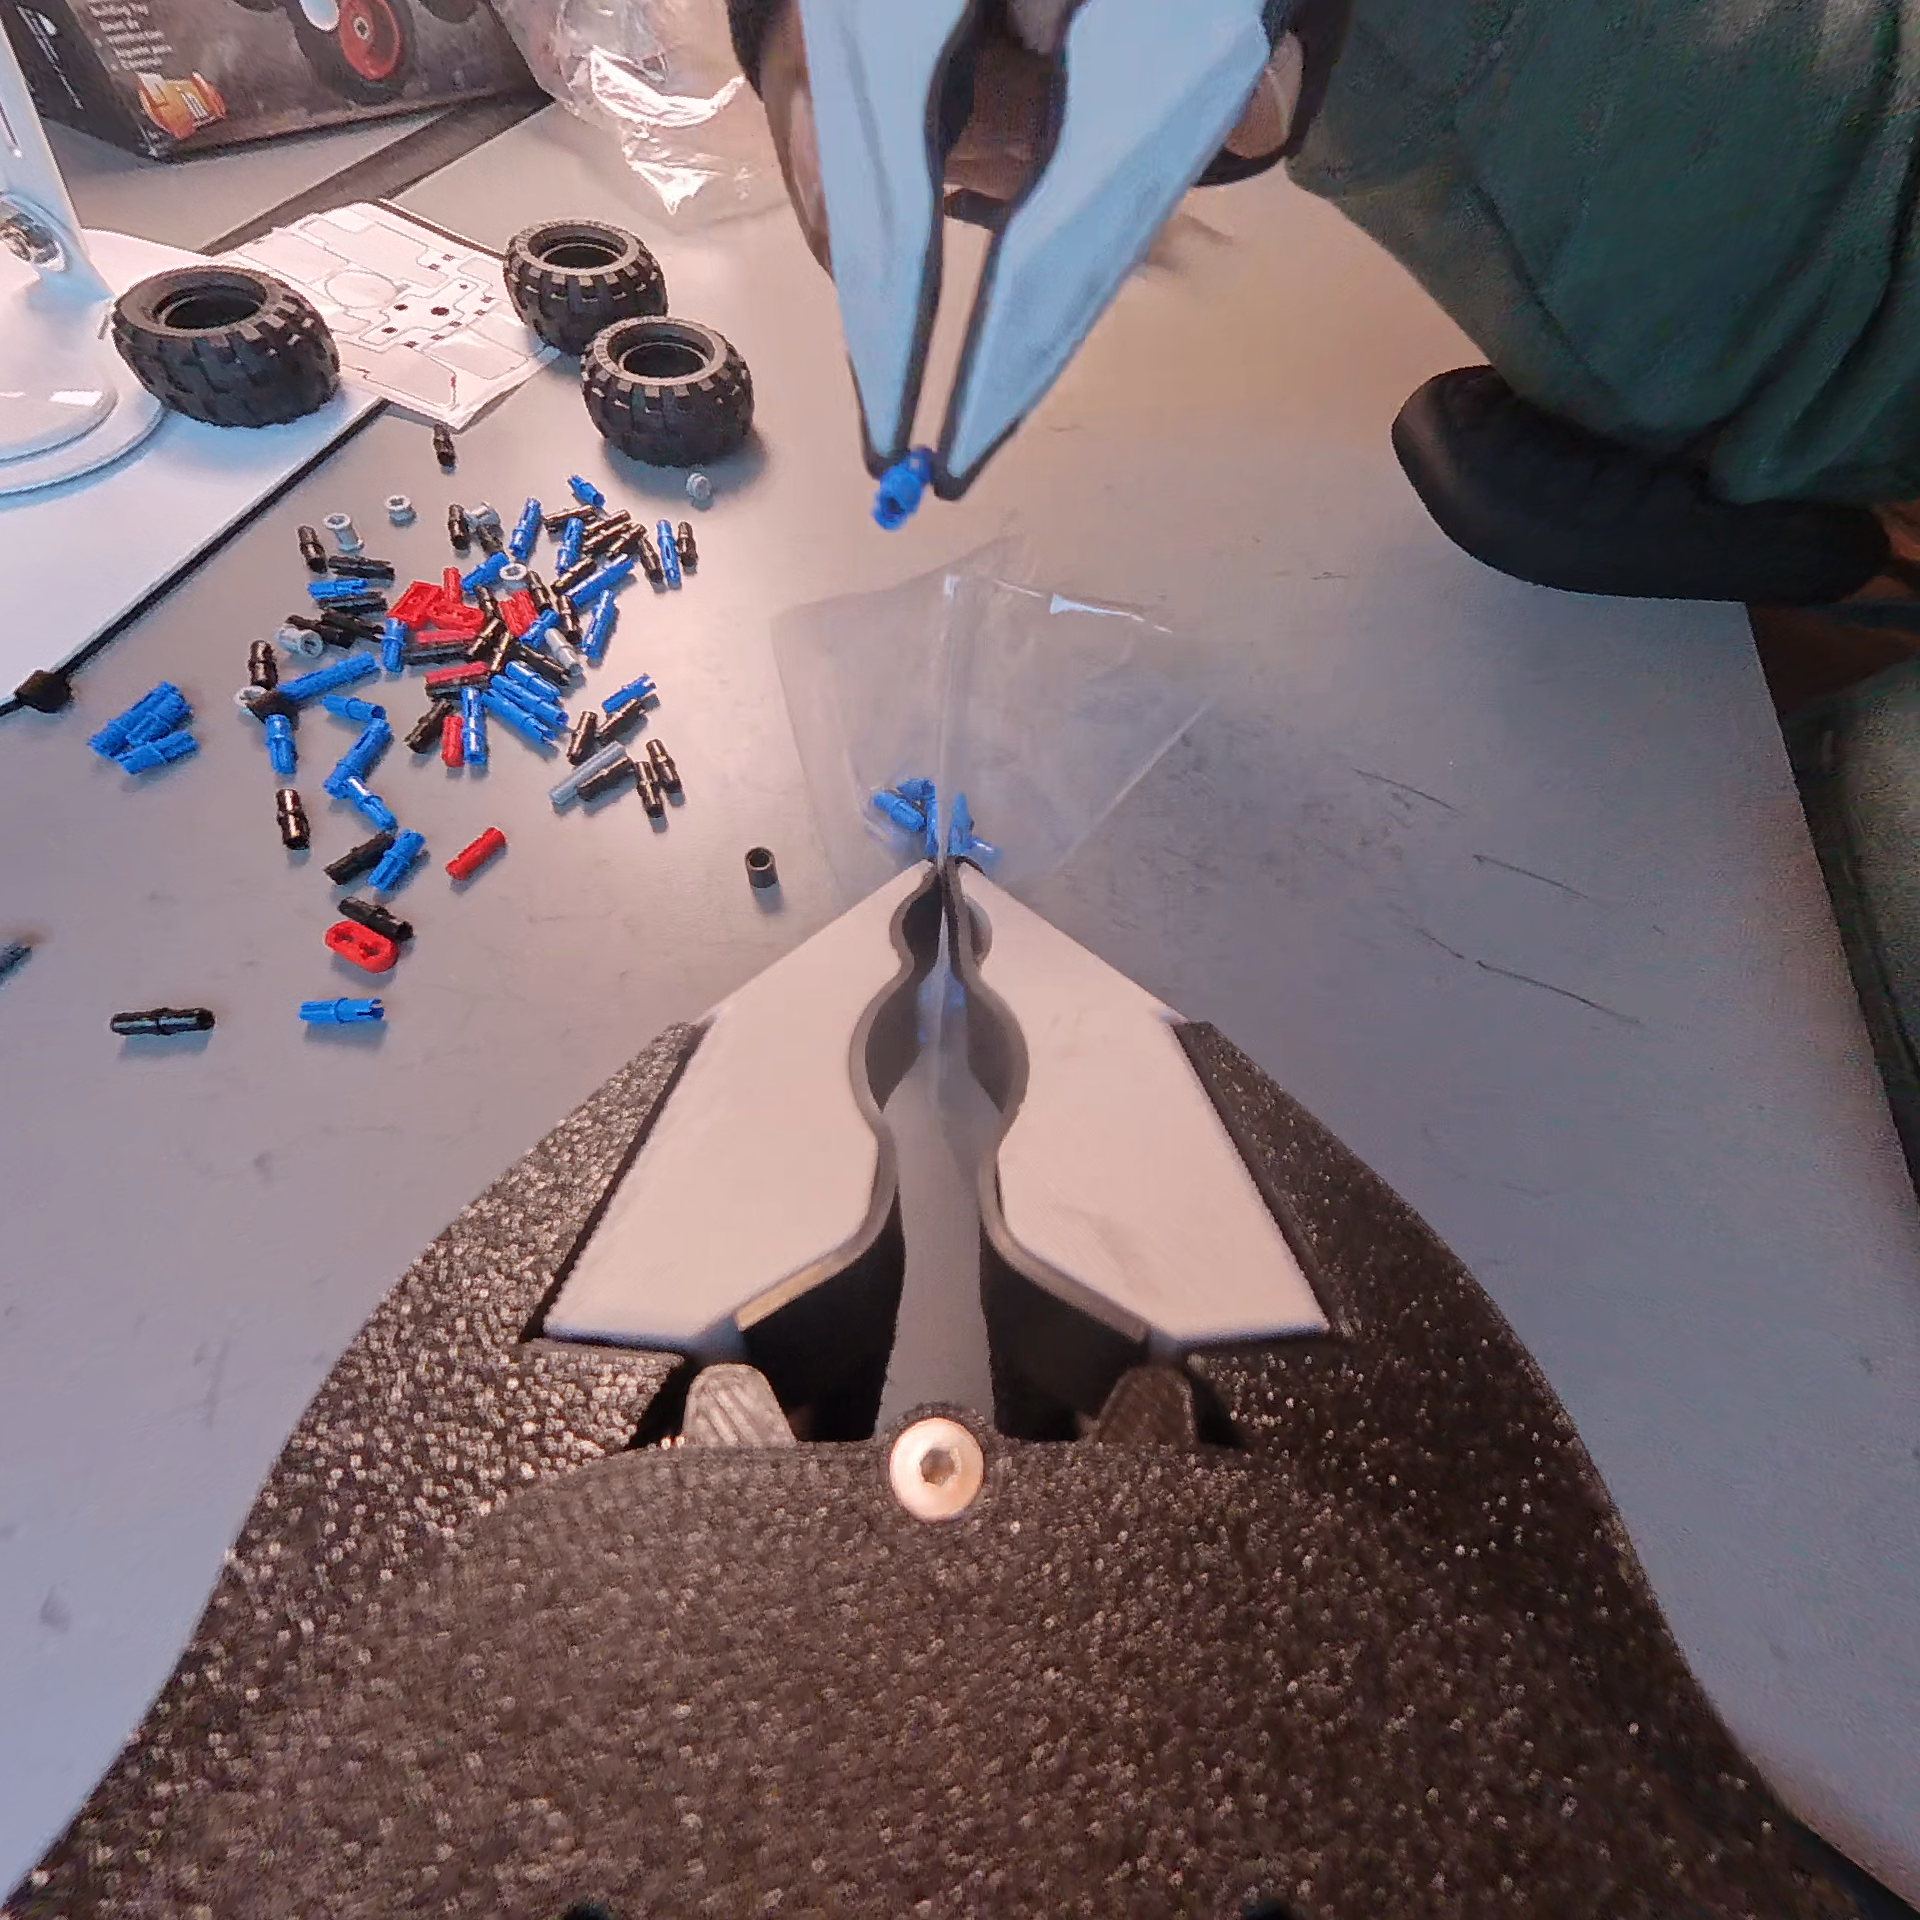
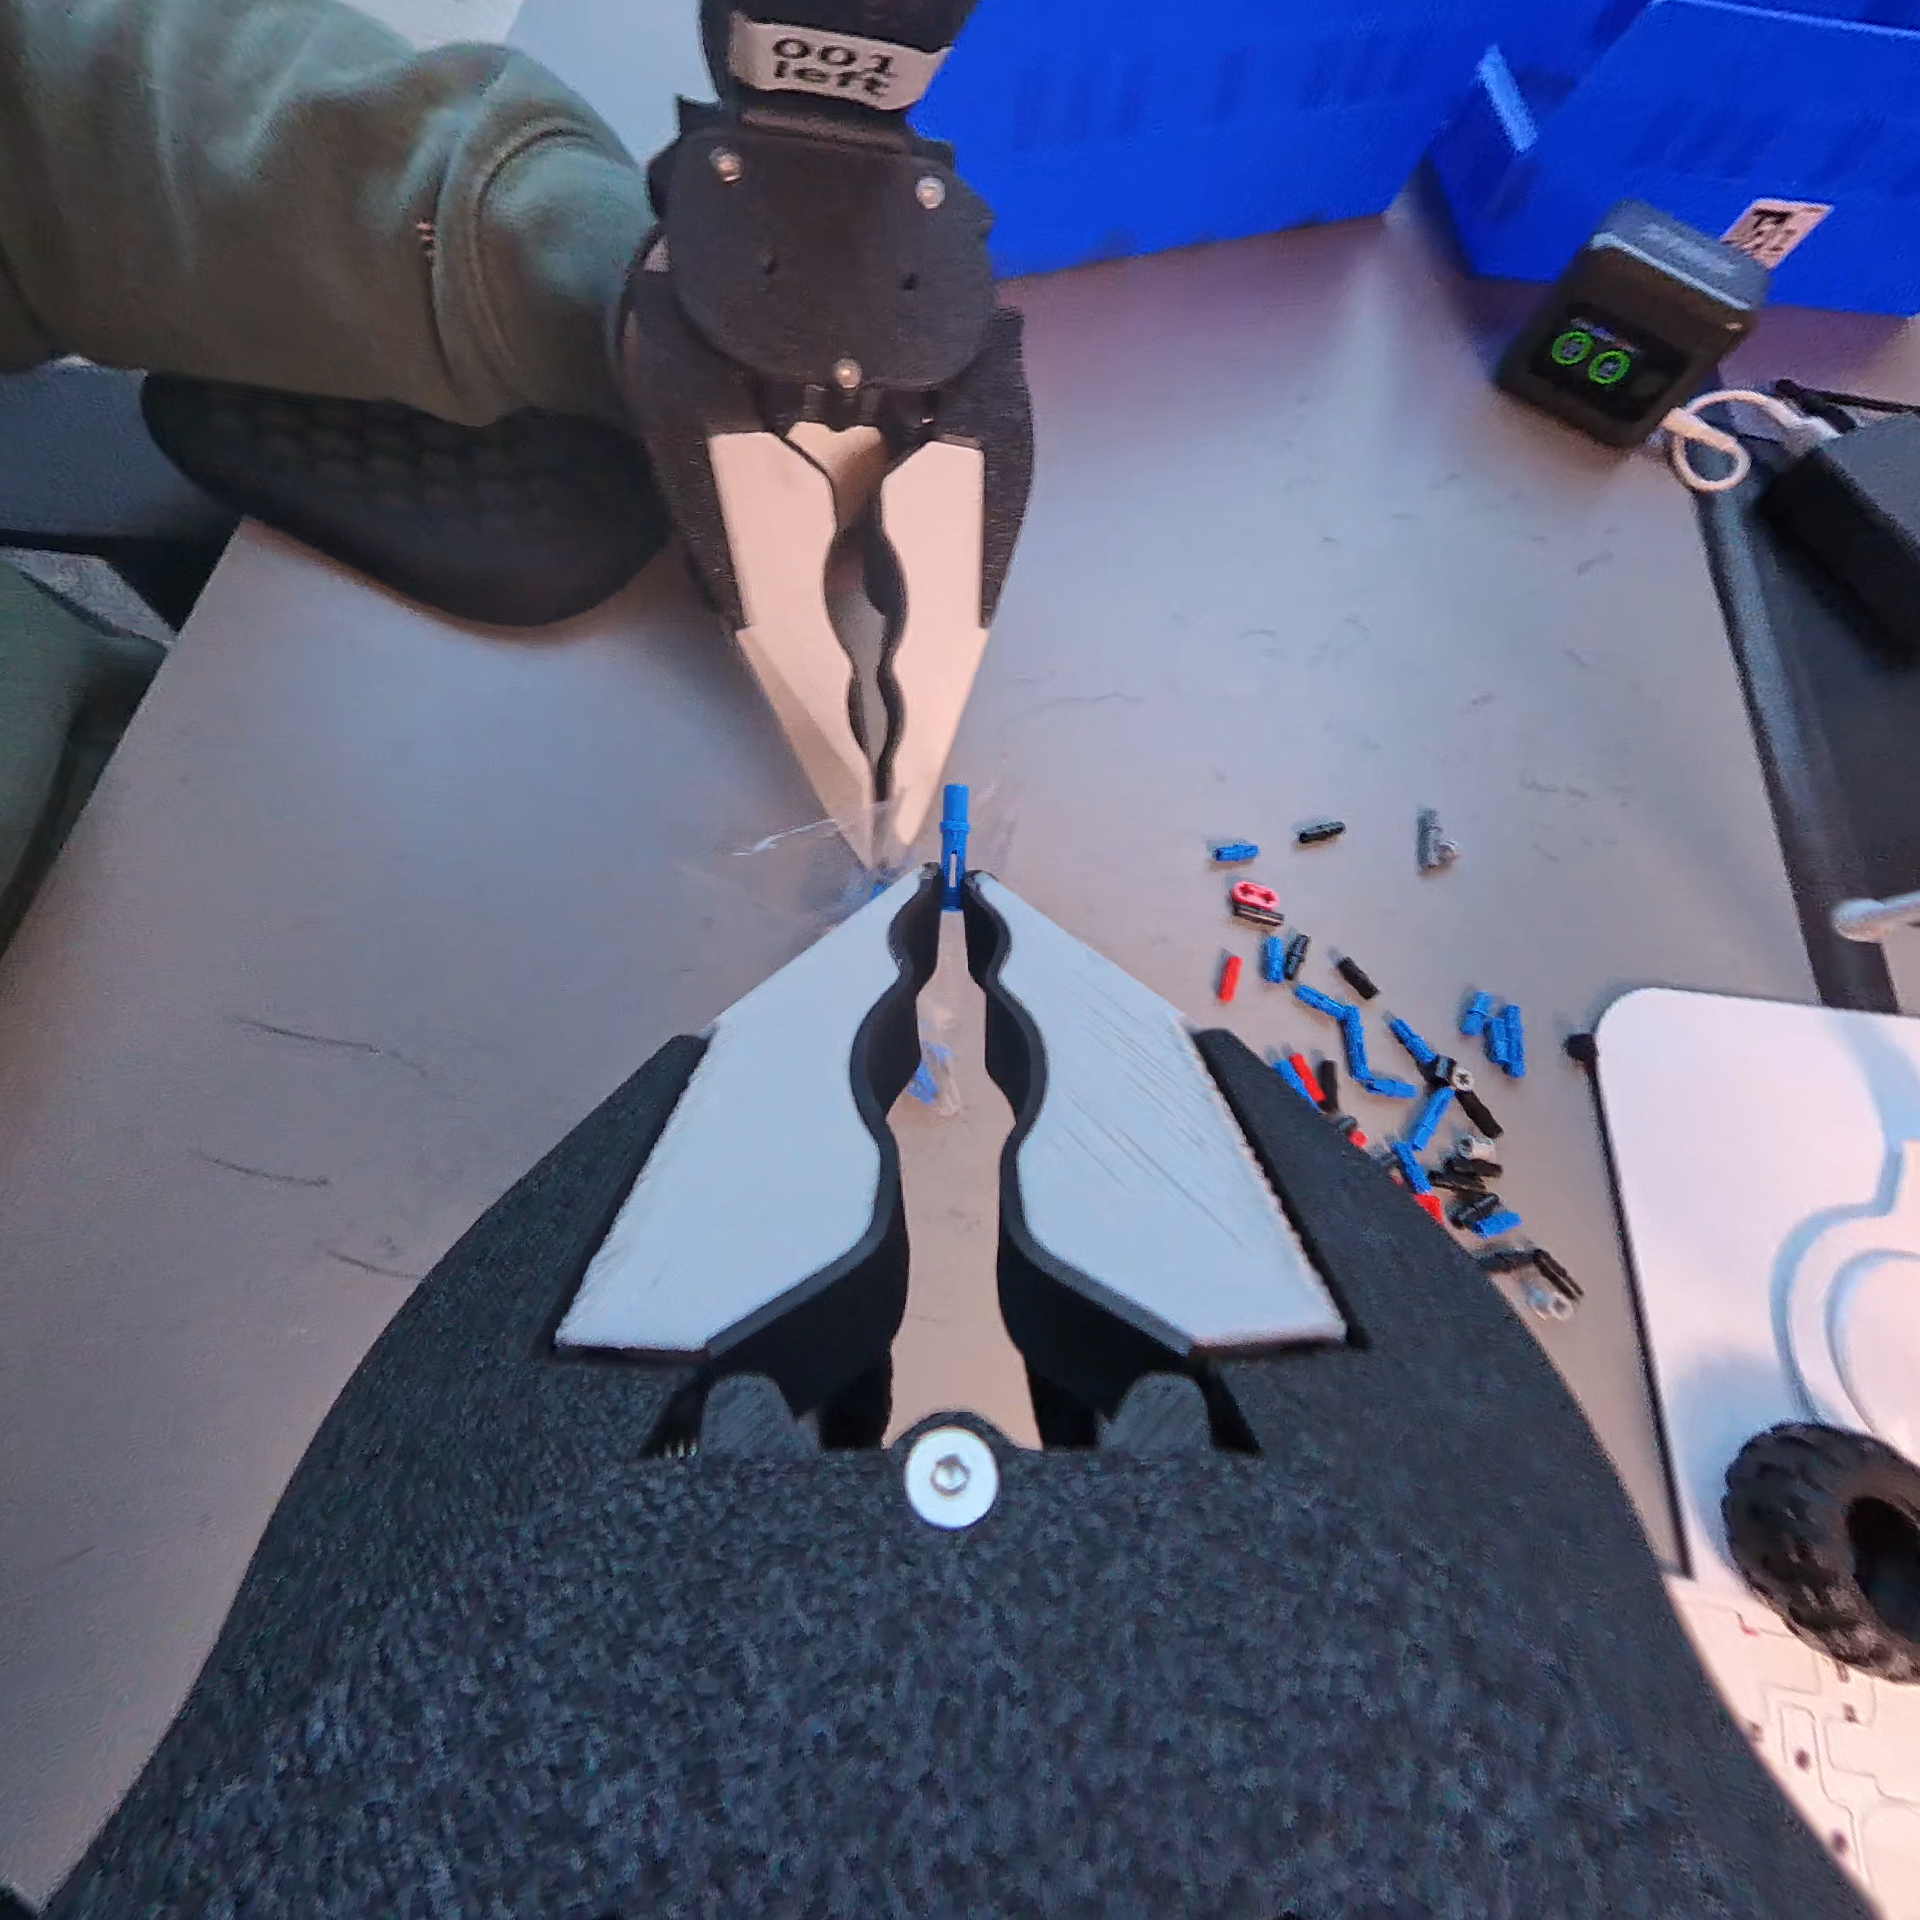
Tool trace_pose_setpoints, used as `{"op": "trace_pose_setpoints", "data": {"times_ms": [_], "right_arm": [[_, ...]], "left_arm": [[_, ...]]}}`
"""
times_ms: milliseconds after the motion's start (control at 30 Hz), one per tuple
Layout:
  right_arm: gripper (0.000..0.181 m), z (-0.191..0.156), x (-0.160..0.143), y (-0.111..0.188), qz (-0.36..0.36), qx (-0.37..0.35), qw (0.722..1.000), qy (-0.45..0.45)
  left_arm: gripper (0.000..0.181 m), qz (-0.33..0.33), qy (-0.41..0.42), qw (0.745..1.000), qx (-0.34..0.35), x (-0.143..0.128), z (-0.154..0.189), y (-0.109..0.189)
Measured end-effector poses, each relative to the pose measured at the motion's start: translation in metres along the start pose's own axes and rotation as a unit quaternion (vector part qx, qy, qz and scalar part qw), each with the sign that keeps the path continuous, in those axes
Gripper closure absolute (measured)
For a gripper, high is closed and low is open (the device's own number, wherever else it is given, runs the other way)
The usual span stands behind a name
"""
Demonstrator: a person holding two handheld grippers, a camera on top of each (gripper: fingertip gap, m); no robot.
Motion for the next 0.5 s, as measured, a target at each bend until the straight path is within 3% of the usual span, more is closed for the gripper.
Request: {"op": "trace_pose_setpoints", "data": {"times_ms": [500], "right_arm": [[0.177,-0.0113,-0.0064,-0.0116,-0.061,0.007,0.998,0.022]], "left_arm": [[0.181,0.001,-0.004,1.000,-0.006,-0.0019,-0.0010,0.0057]]}}
Point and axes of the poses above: each gripper's, where its closed fingertips meet, y back along the fingers, x out of its top, z = x × y across the jaws, the point moved 1 cm from there along y, back along the fingers, and after that the axes turned 6 degrees about x, right-handed, at the moved point
